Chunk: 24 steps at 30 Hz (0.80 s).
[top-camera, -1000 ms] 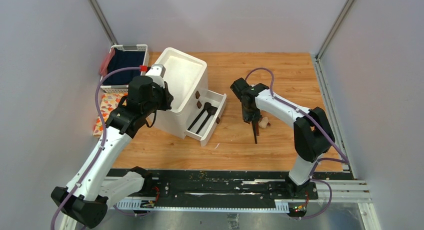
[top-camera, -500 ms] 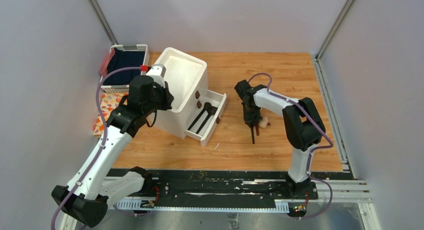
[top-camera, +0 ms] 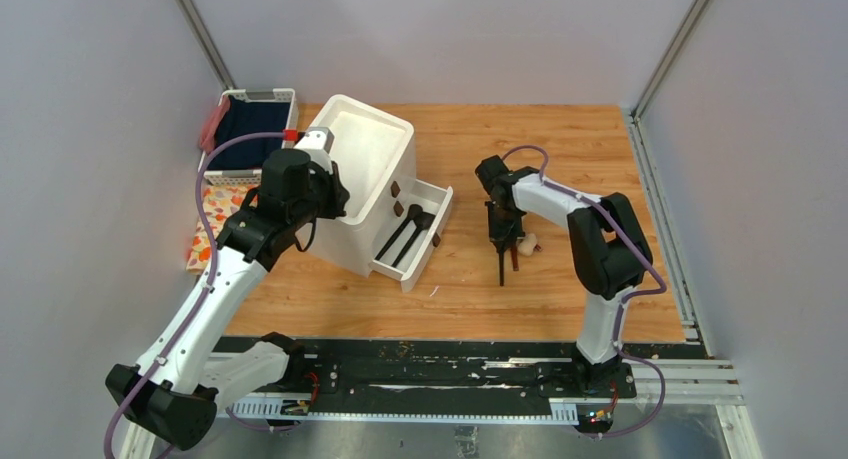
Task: Organize the makeup
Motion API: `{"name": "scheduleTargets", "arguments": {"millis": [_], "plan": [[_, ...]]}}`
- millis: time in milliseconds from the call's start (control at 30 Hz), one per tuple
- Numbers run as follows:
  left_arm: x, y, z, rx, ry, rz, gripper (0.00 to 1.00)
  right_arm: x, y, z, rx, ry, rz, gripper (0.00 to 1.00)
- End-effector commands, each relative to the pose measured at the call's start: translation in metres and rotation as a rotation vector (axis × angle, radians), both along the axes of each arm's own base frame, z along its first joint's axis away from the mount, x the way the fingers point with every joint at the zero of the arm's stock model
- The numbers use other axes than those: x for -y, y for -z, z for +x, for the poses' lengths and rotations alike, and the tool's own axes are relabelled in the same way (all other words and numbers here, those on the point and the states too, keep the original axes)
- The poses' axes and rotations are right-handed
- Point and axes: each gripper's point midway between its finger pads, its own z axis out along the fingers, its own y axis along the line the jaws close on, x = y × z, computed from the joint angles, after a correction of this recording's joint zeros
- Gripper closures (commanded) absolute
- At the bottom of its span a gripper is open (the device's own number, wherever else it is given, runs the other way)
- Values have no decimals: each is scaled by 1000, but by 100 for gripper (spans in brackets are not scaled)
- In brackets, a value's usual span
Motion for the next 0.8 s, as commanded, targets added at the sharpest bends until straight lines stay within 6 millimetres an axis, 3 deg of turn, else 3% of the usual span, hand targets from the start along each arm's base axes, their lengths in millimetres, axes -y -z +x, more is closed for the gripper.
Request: {"name": "scheduleTargets", "arguments": {"millis": [0, 167, 333, 433, 533, 767], "plan": [[3, 3, -1, -10, 5, -1, 100, -9, 10, -2, 5, -1, 68, 100], [2, 2, -1, -9, 4, -1, 100, -42, -42, 0, 126, -39, 228, 100], [4, 0, -1, -6, 10, -10, 100, -88, -104, 3, 229, -92, 421, 100], [3, -3, -2, 3, 8, -10, 100, -115, -131, 4, 261, -138, 517, 100], [2, -5, -3, 10, 8, -12, 100, -140, -139, 10, 241, -157, 605, 100], [1, -5, -5, 14, 8, -9, 100, -195, -127, 30, 200, -160, 727, 100]]}}
